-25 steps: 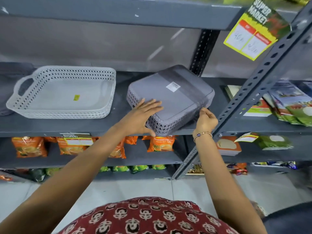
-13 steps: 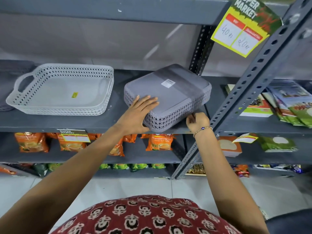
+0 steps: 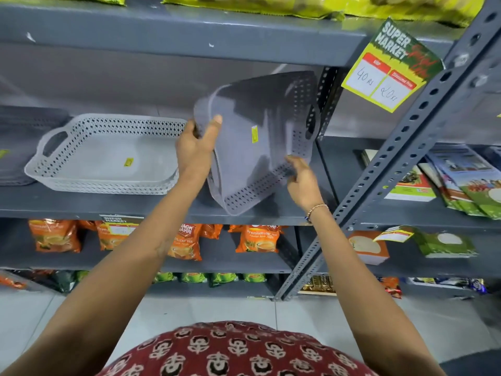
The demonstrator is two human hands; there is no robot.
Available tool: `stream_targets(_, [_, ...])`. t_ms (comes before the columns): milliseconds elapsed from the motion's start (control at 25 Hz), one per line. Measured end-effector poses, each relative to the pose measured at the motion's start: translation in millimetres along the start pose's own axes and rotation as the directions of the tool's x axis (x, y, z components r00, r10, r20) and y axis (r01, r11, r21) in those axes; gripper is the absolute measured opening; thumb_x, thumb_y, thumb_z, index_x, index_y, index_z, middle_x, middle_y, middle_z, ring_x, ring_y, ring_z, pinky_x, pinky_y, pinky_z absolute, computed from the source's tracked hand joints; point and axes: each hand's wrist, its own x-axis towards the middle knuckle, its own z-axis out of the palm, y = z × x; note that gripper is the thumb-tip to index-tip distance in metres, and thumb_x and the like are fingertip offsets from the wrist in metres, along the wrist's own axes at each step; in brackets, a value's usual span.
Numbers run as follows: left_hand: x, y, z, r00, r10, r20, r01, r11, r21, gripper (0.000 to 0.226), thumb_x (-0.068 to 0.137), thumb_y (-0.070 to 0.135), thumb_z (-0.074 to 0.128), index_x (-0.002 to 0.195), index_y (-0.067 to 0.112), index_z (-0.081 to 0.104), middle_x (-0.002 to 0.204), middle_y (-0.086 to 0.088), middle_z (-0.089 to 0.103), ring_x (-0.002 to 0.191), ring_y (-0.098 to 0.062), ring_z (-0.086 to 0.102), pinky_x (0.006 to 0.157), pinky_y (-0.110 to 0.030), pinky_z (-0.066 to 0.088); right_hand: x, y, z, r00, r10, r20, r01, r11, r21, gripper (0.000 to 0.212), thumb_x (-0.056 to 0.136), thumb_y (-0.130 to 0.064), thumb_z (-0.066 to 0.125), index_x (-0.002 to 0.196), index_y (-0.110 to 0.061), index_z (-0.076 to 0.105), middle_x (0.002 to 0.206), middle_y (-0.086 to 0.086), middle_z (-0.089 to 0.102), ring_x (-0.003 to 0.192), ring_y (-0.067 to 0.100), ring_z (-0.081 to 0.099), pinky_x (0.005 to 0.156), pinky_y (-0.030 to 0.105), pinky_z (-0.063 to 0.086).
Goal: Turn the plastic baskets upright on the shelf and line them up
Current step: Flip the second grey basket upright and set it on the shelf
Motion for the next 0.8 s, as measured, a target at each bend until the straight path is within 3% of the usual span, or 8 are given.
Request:
stream_targets(80, [11.0, -7.5, -5.1, 0.973, -0.230, -0.032, 0.222, 0.961, -0.167, 0.030, 0.081, 0.049, 0.061, 0.066, 0.026, 0.050, 0.070, 0.011, 0.056, 0.067, -0.003, 0.055, 0.070, -0.026, 0.044, 7.5, 1.5, 1.9, 0.973, -0.037, 0.226, 0.093, 0.965, -0.244, 0.064, 0.078, 0.020, 0.043, 0.136, -0.006, 0.041, 0.145, 0.010, 0.038, 0.126, 0.027, 0.045, 0.106, 0.029, 0.041])
stream_targets(160, [22.0, -19.0, -8.0, 0.927, -0.374, -0.004, 0.365, 0.905, -0.218, 0.032, 0.080, 0.055, 0.059, 0.073, 0.024, 0.055, 0.077, 0.007, 0.063, 0.073, -0.011, 0.060, 0.070, -0.029, 0.048, 12.5, 7.6, 6.3, 0.947, -0.007, 0.322, 0.142, 0.907, -0.397, 0.061, 0.076, 0.019, 0.046, 0.132, -0.004, 0.047, 0.146, 0.012, 0.039, 0.133, 0.030, 0.040, 0.113, 0.032, 0.035])
stream_targets(280, [37.1, -39.4, -5.6, 0.859, -0.509, 0.049, 0.508, 0.836, -0.207, 0.046, 0.082, 0.061, 0.051, 0.089, 0.017, 0.061, 0.082, 0.002, 0.066, 0.073, -0.016, 0.062, 0.069, -0.029, 0.050, 13.9, 11.0, 5.1, 0.979, -0.017, 0.204, 0.109, 0.886, -0.451, 0.051, 0.077, 0.016, 0.045, 0.122, -0.004, 0.057, 0.136, 0.014, 0.052, 0.124, 0.032, 0.050, 0.109, 0.040, 0.041])
stream_targets(440, [61.5, -79.1, -1.9, 0.802, -0.590, 0.092, 0.595, 0.803, -0.043, 0.053, 0.083, 0.070, 0.038, 0.086, 0.021, 0.059, 0.103, -0.006, 0.068, 0.091, -0.025, 0.064, 0.090, -0.039, 0.053, 16.6, 10.3, -1.5, 0.991, -0.015, 0.131, 0.073, 0.889, -0.451, 0.041, 0.085, 0.008, 0.040, 0.117, -0.004, 0.062, 0.128, 0.015, 0.060, 0.119, 0.033, 0.053, 0.108, 0.041, 0.042])
stream_targets(600, [69.7, -84.7, -4.5, 0.718, -0.671, 0.187, 0.676, 0.736, 0.042, 0.061, 0.089, 0.057, 0.042, 0.134, 0.016, 0.046, 0.141, -0.007, 0.052, 0.127, -0.026, 0.050, 0.110, -0.044, 0.039, 18.6, 11.4, 2.4, 0.993, -0.017, 0.120, 0.070, 0.891, -0.449, 0.039, 0.088, 0.006, 0.038, 0.115, -0.003, 0.064, 0.126, 0.017, 0.062, 0.121, 0.035, 0.051, 0.113, 0.036, 0.034])
stream_targets(680, [60.3, -68.0, -0.7, 0.754, -0.635, 0.167, 0.618, 0.772, 0.145, 0.067, 0.090, 0.048, 0.046, 0.145, 0.013, 0.031, 0.151, -0.008, 0.038, 0.136, -0.028, 0.038, 0.115, -0.040, 0.030, 20.3, 7.2, 1.8, 0.994, -0.038, 0.101, 0.076, 0.911, -0.405, 0.037, 0.088, 0.006, 0.039, 0.112, -0.001, 0.066, 0.123, 0.017, 0.064, 0.118, 0.032, 0.054, 0.108, 0.029, 0.034])
stream_targets(760, [39.5, -44.9, 10.0, 0.884, -0.441, 0.156, 0.364, 0.858, 0.363, 0.070, 0.094, 0.035, 0.046, 0.149, 0.005, 0.015, 0.157, -0.013, 0.023, 0.144, -0.029, 0.026, 0.117, -0.038, 0.024, 21.6, 2.3, -7.3, 0.992, -0.014, 0.124, 0.052, 0.949, -0.312, 0.033, 0.087, 0.005, 0.042, 0.106, -0.001, 0.069, 0.121, 0.015, 0.066, 0.115, 0.029, 0.057, 0.103, 0.023, 0.036])
stream_targets(800, [26.9, -36.5, 17.6, 0.923, -0.309, 0.228, 0.182, 0.874, 0.451, 0.071, 0.095, 0.031, 0.047, 0.149, 0.003, 0.011, 0.158, -0.015, 0.021, 0.145, -0.030, 0.024, 0.116, -0.039, 0.024, 22.0, 0.4, -13.4, 0.986, 0.007, 0.167, 0.043, 0.955, -0.293, 0.029, 0.086, 0.003, 0.047, 0.102, -0.002, 0.071, 0.118, 0.013, 0.067, 0.113, 0.027, 0.058, 0.101, 0.022, 0.037])
